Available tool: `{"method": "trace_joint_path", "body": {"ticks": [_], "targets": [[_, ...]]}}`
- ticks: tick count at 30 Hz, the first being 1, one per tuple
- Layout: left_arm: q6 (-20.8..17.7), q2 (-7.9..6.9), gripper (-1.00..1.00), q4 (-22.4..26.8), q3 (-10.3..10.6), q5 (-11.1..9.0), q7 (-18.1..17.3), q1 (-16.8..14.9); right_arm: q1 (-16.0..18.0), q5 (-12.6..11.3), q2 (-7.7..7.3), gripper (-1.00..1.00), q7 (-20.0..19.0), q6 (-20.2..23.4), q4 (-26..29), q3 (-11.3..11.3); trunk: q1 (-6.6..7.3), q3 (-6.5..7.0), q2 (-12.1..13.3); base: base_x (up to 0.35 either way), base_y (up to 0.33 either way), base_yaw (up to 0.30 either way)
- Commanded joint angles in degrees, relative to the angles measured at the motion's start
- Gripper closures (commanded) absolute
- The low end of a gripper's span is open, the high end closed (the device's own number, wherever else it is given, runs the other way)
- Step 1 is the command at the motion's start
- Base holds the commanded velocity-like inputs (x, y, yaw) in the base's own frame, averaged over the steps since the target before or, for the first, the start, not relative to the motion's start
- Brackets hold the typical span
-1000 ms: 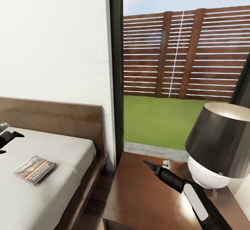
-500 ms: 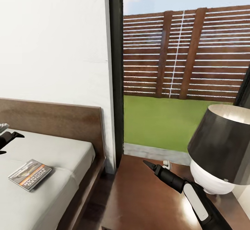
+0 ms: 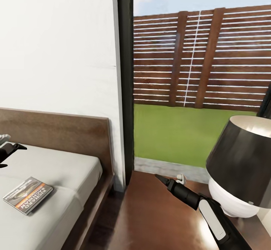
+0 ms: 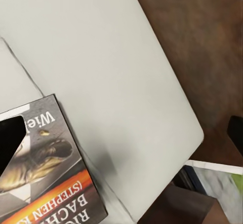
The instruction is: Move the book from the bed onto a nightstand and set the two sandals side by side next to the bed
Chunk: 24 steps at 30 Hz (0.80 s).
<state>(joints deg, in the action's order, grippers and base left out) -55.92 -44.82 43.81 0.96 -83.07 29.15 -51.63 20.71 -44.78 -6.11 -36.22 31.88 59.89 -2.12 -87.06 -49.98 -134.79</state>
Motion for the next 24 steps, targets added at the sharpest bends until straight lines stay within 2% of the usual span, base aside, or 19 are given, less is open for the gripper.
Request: {"method": "trace_joint_path", "body": {"ticks": [1, 12, 24], "targets": [[0.0, -0.03, -1.00, 0.0, 0.1, -0.6, 0.6, 0.0, 0.0, -0.5, -0.04, -1.00, 0.1, 0.4, 0.0, -0.1, 0.00, -0.06, 0.0, 0.056, 0.000, 0.000], [0.3, 0.05, -1.00, -0.7, 0.1, -0.6, 0.5, 0.0, 0.0, -0.5, -0.01, -1.00, 0.1, 0.4, 0.0, -0.1, 0.00, -0.06, 0.0, 0.016, 0.000, 0.000], [2.4, 0.56, -1.00, -3.2, 0.1, -0.3, 0.4, 0.0, 0.0, -0.5, -0.04, -1.00, 0.0, 0.4, 0.0, 0.0, 0.00, -0.06, 0.0, 0.001, 0.000, 0.000]]}}
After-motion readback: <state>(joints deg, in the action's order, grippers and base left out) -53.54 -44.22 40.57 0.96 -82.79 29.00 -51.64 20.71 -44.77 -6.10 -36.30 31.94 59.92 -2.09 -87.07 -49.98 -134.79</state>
